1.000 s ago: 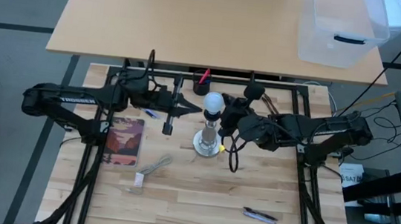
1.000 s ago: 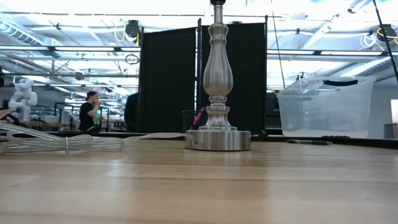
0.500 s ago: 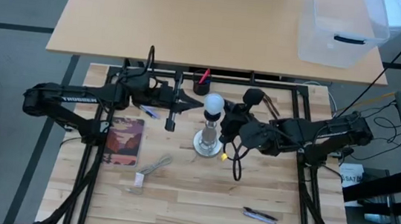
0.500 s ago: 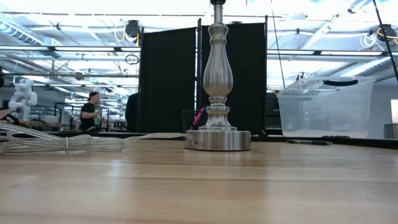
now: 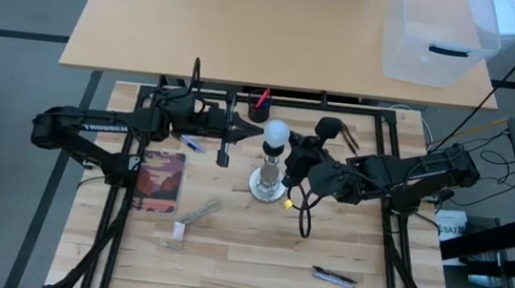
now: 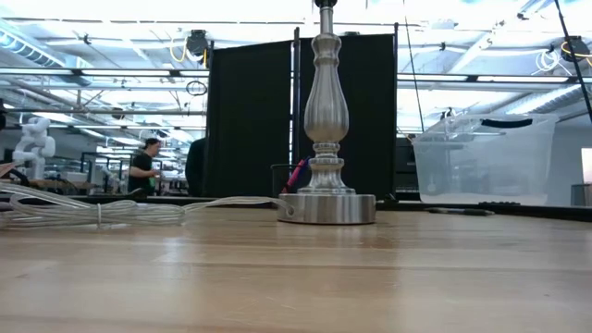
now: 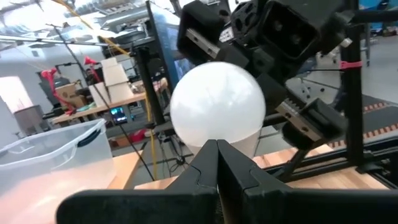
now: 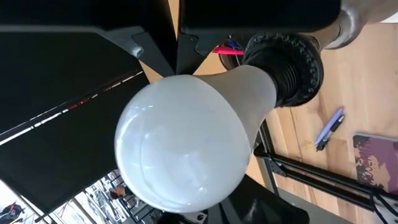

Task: Screw lightbulb
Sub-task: Insert the lightbulb into the desk lamp

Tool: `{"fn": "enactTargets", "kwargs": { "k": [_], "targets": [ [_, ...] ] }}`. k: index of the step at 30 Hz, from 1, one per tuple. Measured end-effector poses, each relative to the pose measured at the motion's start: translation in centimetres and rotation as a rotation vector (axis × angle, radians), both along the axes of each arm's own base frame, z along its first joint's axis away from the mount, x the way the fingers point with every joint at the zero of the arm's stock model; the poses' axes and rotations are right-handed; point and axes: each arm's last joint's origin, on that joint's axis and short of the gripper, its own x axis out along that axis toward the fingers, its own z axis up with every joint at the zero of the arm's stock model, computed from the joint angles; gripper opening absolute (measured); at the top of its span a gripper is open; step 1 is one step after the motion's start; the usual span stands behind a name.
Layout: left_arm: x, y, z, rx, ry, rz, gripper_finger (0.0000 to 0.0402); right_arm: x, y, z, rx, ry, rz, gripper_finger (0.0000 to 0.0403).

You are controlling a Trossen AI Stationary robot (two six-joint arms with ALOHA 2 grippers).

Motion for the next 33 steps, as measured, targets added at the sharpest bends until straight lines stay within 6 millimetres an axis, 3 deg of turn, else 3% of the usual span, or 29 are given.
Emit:
{"fn": "enactTargets", "kwargs": {
  "k": [19,27,33],
  "targets": [
    [1.4,2.2,-1.5,-0.051,0.025,0.068,0.0000,-0.1,0.1,-0.5,0.084,-0.024,0.016,0.0000],
    [-1.1,2.0,0.3,-0.029,0.012,0.079,0.0000,-0.4,-0.1,-0.8,0.065,-0.023,-0.058,0.0000],
    [-2.4,0.4,1.4,-0.017,-0.003,-0.024,0.0000,-0.2,-0.6,-0.4,0.015,-0.004,-0.067,0.0000]
  ]
}}
